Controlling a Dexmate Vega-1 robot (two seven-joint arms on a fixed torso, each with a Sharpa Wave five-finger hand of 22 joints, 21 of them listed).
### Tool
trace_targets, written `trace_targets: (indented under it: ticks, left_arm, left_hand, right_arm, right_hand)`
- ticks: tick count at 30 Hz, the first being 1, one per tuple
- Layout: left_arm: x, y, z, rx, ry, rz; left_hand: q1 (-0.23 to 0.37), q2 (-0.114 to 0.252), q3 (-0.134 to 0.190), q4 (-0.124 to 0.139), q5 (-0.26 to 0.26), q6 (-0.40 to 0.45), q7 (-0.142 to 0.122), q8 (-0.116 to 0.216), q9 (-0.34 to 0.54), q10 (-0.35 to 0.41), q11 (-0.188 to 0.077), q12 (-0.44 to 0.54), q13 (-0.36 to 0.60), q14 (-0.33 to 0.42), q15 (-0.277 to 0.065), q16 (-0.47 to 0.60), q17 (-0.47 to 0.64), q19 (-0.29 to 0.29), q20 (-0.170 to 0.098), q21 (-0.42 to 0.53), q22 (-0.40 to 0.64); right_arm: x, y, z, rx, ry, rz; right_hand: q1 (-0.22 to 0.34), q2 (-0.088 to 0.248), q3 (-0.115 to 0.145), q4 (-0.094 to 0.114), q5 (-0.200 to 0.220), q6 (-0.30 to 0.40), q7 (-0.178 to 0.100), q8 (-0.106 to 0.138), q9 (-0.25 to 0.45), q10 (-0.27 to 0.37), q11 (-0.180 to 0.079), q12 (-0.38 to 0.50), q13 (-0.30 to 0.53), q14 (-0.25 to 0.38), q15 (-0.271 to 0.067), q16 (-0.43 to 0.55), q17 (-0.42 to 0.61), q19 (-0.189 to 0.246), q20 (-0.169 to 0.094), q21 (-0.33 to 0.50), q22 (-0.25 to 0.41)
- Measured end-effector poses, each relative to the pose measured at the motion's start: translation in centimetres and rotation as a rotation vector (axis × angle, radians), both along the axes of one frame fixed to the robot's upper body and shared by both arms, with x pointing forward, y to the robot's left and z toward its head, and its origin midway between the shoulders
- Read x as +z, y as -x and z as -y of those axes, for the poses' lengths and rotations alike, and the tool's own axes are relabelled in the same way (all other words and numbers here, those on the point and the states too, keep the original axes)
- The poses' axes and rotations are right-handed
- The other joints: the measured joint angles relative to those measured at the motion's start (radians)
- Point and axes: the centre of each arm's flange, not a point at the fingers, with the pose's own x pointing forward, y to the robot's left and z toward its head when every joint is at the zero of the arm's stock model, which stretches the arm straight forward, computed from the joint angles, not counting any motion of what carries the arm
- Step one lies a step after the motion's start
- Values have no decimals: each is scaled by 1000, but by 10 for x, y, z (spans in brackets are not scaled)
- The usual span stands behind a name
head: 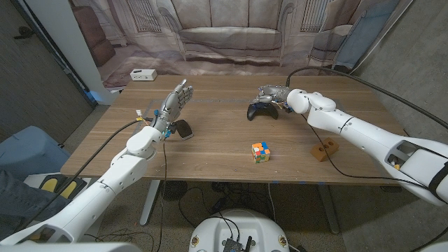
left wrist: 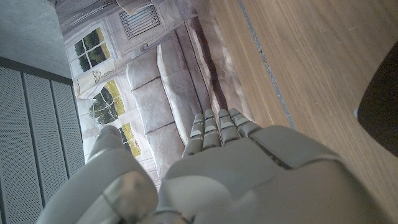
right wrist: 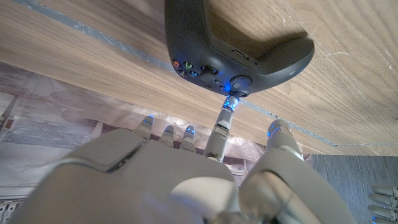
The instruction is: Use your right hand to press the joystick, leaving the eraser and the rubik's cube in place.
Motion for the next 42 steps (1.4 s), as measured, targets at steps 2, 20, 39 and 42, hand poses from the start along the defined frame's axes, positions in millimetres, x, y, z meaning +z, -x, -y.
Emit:
trace_targets:
  ticks: [2,20,39,42]
  left_arm:
    - [0,0,0,0,0,0]
    - [-1,3,1,-1,-3,2]
    - [-1,9,2,-1,-5,13]
    - [-1,9,2,0,-5,13]
  left_hand:
    - [0,0,0,0,0,0,0,0,0,0,0,0,0,0,0,0,0,0,0,0,0]
    - [0,0,0,0,0,0,0,0,0,0,0,0,0,0,0,0,0,0,0,0,0]
    - [0,0,-3,-3,0,0,0,0,0,-3,-3,0,0,0,0,0,0,0,0,0,0]
    - [0,0,-3,-3,0,2,-2,0,0,-4,-4,0,0,0,0,0,0,0,0,0,0]
  right_arm:
    - [-2,0,-1,1,3,-1]
    - [-1,8,-2,8,5,24]
    - [5,21,-1,19,-4,61]
    - [6,23,-1,21,-6,64]
  right_hand:
    - [0,0,0,0,0,0,0,0,0,0,0,0,0,0,0,0,0,0,0,0,0]
    - [0,0,0,0,0,-6,5,-14,2,1,9,-6,2,0,0,0,0,0,0,0,0]
    - [7,-7,0,0,0,-79,0,-50,3,-8,19,-12,2,0,0,0,0,0,0,0,0]
    - [7,-7,0,0,0,-101,0,-54,3,-9,20,-12,2,0,0,0,0,0,0,0,0]
